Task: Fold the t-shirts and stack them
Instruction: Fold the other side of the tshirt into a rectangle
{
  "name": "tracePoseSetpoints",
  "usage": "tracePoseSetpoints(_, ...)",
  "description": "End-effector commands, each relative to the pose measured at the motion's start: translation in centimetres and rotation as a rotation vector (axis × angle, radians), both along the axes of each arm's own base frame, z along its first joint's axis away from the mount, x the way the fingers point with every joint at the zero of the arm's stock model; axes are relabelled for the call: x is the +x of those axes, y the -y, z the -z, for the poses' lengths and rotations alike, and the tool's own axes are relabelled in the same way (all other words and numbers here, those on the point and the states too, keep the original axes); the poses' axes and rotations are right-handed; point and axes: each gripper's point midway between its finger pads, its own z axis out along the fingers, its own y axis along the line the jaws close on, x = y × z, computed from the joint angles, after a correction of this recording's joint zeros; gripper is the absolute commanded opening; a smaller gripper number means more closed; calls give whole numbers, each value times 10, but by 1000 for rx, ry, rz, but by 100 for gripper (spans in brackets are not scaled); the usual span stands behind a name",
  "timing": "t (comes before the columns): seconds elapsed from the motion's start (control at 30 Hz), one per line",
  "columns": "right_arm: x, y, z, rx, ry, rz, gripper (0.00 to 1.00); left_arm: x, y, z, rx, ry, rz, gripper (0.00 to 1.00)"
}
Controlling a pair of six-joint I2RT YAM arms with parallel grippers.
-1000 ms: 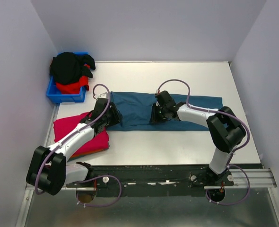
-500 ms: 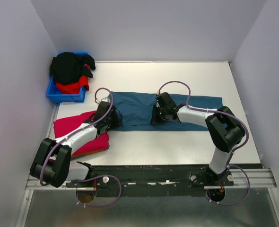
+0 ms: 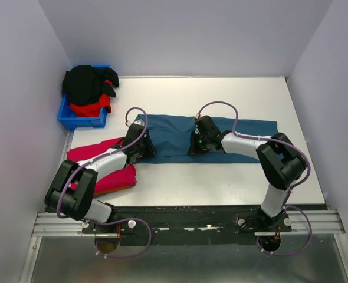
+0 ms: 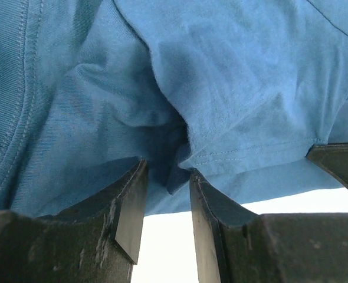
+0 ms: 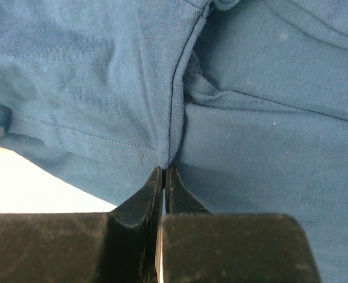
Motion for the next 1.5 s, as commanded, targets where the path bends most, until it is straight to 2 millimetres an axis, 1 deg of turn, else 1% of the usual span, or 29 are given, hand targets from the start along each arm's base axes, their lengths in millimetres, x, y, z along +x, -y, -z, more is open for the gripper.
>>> tracePoseSetpoints(0.0, 2, -2, -5, 17, 19, -4, 6, 6, 13, -13, -43, 32, 37, 45)
tracePoseSetpoints(0.17, 3, -2, -6, 15, 25, -4, 6, 6, 4, -27, -16, 55, 6, 47)
tracePoseSetpoints(0.23, 2, -1, -5, 12, 24, -3, 6, 8, -4, -34, 11, 80, -22, 49)
tracePoseSetpoints(0.33, 3, -1, -7, 14, 30, -5, 6, 8, -2, -40, 3, 99, -9, 50)
tracePoseSetpoints(0.4, 3, -2, -7, 14, 26, -7, 6, 6, 2, -34, 1, 78, 19, 51)
tracePoseSetpoints(0.5, 2, -2, -6, 17, 22, -9, 5, 3, 7, -19, 21, 2, 54, 50)
tracePoseSetpoints(0.57, 2, -2, -6, 16, 23, -11, 5, 2, 8, -11, 32, -27, 63, 47)
tracePoseSetpoints(0.7, 2, -1, -7, 15, 28, -10, 5, 1, 12, -3, 31, -51, 71, 41)
tracePoseSetpoints(0.73, 2, -1, -7, 15, 26, -11, 5, 0, 14, -2, 30, -54, 76, 39)
tracePoseSetpoints(0.8, 3, -2, -8, 17, 30, -9, 5, 0, 14, -1, 36, -58, 76, 31)
tracePoseSetpoints(0.87, 2, -2, -8, 18, 27, -11, 4, 0, 13, 1, 49, -64, 73, 27)
tracePoseSetpoints(0.93, 3, -2, -9, 20, 31, -10, 1, 0, 14, 2, 50, -67, 76, 13)
tracePoseSetpoints(1.0, 2, -3, -11, 25, 34, -14, 1, 0, 15, 0, 42, -67, 81, 0)
tracePoseSetpoints(1.2, -2, -9, -25, 57, 22, -62, 1, 1, 16, -13, 43, -70, 86, 0)
tracePoseSetpoints(1.47, -6, -5, -37, 91, -3, -102, 1, -11, 28, -20, -17, -120, 135, 0)
